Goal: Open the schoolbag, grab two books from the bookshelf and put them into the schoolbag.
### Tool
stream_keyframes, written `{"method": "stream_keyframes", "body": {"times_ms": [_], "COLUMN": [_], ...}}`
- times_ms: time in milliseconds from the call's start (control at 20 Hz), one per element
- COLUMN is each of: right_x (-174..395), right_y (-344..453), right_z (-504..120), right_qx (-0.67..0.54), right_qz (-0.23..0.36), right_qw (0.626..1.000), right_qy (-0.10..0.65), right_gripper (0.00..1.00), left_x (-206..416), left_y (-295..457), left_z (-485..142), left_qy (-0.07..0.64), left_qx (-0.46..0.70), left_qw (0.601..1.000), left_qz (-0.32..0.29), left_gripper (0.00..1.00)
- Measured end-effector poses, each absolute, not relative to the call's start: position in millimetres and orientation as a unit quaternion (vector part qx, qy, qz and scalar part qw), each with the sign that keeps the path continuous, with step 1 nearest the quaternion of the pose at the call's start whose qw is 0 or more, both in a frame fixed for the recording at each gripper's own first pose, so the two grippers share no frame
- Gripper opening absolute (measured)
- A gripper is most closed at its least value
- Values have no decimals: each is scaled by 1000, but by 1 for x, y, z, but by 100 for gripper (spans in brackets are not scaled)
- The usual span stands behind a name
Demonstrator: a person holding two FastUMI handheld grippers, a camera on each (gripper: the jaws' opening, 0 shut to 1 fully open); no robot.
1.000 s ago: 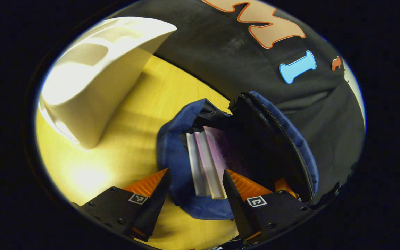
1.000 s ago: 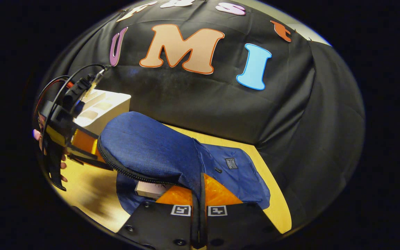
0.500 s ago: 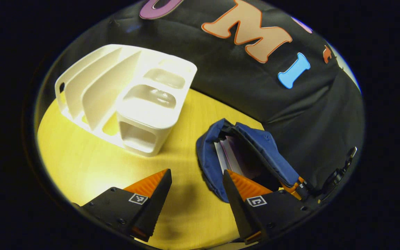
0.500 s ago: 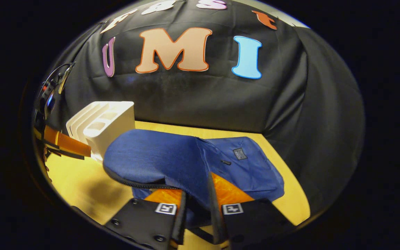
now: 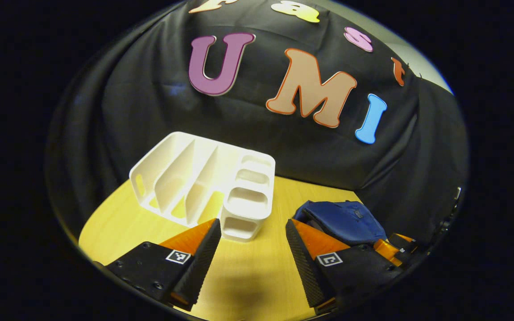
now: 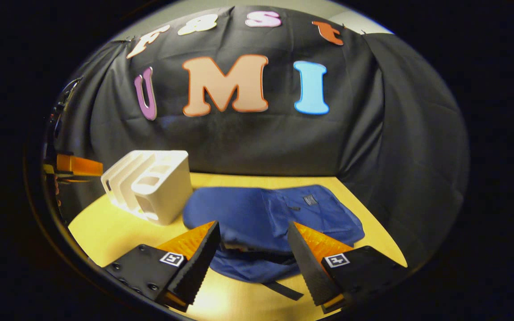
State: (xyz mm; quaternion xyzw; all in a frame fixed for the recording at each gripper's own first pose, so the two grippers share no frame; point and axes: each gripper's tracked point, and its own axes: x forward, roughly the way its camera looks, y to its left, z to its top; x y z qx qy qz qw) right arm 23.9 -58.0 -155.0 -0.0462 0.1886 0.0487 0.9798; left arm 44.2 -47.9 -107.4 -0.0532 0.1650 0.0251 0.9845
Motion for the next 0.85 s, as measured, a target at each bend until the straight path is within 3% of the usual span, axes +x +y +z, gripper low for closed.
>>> {"method": "stream_keyframes", "body": {"times_ms": [250, 300, 400, 550, 600, 850], "right_x": [26, 26, 22, 15, 14, 4], "right_y": [-26, -21, -13, -7, -6, 2], "right_z": [-98, -89, -73, -64, -63, -53], "right_qx": [-37, -37, -37, -30, -28, -27], "right_qz": [56, 57, 59, 57, 56, 57], "right_qw": [990, 991, 993, 994, 995, 995], "right_qy": [123, 112, 94, 84, 82, 75], "right_gripper": [94, 94, 100, 100, 94, 94], "left_x": [25, 22, 17, 13, 11, 8], "left_y": [-39, -38, -31, -21, -17, -10], "left_z": [-75, -71, -65, -55, -51, -45], "left_qy": [135, 129, 118, 105, 101, 93], "left_qx": [-65, -69, -70, -62, -62, -47], "left_qw": [989, 989, 990, 992, 993, 994], "left_qz": [19, 19, 21, 27, 28, 26], "left_gripper": [86, 91, 86, 86, 86, 86]}}
